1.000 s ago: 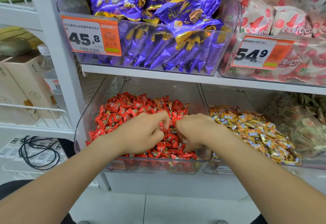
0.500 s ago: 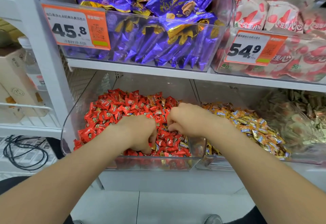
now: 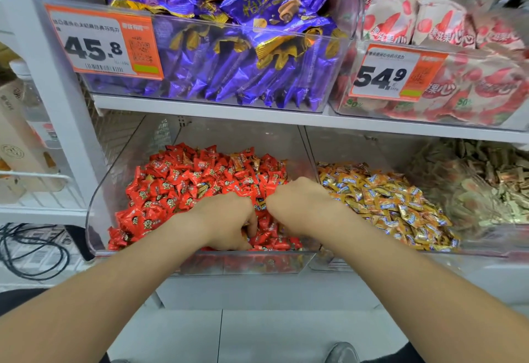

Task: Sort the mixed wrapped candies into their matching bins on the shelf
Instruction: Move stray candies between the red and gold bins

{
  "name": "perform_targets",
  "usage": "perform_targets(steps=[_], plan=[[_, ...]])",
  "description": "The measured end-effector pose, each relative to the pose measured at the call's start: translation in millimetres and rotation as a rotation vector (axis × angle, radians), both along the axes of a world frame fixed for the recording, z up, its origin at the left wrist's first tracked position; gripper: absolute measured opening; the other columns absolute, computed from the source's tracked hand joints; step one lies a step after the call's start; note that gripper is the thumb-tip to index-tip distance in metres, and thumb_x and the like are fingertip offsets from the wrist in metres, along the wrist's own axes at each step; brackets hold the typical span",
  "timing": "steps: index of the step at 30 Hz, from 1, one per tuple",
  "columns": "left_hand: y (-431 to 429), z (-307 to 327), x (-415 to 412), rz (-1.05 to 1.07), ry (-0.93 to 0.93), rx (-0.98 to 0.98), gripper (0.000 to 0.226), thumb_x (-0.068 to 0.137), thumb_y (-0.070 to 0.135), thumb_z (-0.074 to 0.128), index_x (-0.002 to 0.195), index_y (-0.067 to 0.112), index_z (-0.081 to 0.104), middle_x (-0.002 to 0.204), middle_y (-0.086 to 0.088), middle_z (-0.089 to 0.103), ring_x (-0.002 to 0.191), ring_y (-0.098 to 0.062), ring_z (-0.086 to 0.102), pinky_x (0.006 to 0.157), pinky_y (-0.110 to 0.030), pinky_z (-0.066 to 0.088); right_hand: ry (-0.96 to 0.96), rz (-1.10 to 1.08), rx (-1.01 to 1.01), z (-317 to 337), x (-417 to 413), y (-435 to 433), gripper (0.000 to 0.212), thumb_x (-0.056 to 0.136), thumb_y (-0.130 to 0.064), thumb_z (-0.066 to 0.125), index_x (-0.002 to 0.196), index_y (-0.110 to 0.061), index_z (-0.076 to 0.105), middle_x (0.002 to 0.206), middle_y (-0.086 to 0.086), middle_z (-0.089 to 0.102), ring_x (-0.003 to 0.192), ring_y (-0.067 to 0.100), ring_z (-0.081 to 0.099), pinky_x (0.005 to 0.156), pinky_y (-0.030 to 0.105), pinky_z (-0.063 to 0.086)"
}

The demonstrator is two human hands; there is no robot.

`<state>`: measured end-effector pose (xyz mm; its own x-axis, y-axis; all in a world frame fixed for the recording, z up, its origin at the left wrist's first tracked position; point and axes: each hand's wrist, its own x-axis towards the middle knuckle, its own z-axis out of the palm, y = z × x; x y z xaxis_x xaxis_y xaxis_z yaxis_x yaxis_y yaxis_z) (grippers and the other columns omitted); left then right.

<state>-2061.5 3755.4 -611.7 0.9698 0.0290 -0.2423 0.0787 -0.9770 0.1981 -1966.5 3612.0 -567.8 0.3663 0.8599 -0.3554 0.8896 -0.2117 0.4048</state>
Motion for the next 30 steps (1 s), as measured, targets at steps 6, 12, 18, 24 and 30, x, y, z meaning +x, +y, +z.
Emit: perform_targets(steps=[6,12,18,24,30], plan=[[5,4,-4,-0.026,0.027,-0.076,0.019,0.081,0.043,0.075,0.097,0.034,0.076,0.095,0.017,0.07,0.089,-0.01,0.064,0.079,-0.037,0.059,0.265,-0.028,0.447,17,5,-13,0.028,0.077,-0.043,0.056,0.072,-0.015,0.055,0.064,0.002,0.055,0.067,0.03,0.057,0.052,0.032,0.039],[11,13,-12,-0.014,0.045,-0.162,0.011,0.095,0.028,0.062,0.1,0.022,0.07,0.076,0.013,0.058,0.073,-0.007,0.054,0.068,-0.029,0.043,0.22,-0.012,0.598,21,2,-28,0.04,0.093,-0.051,0.044,0.076,-0.017,0.059,0.062,0.001,0.053,0.066,0.031,0.057,0.053,0.036,0.036],[24,22,-27,0.035,-0.013,-0.189,0.008,0.102,0.027,0.049,0.101,0.025,0.056,0.079,0.0,0.067,0.071,-0.014,0.055,0.066,-0.037,0.047,0.337,-0.016,0.393,10,-2,-27,0.023,0.105,-0.044,0.055,0.122,-0.041,0.07,0.106,-0.011,0.075,0.11,0.022,0.065,0.081,0.039,0.051],[42,22,-38,0.13,-0.186,-0.084,0.019,0.107,0.035,0.045,0.095,0.024,0.054,0.082,0.008,0.062,0.078,-0.017,0.059,0.076,-0.045,0.053,0.5,-0.043,0.32,-1,-7,-13,0.017,0.092,-0.052,0.07,0.098,-0.039,0.079,0.098,-0.021,0.076,0.098,0.006,0.068,0.083,0.039,0.059],[39,23,-42,0.177,-0.388,0.282,0.031,0.102,0.057,0.052,0.113,0.028,0.05,0.099,0.004,0.058,0.092,-0.024,0.062,0.064,-0.035,0.045,0.454,-0.053,0.197,-21,-10,7,0.035,0.09,-0.05,0.075,0.118,-0.028,0.078,0.107,-0.006,0.074,0.1,0.021,0.067,0.075,0.034,0.052]])
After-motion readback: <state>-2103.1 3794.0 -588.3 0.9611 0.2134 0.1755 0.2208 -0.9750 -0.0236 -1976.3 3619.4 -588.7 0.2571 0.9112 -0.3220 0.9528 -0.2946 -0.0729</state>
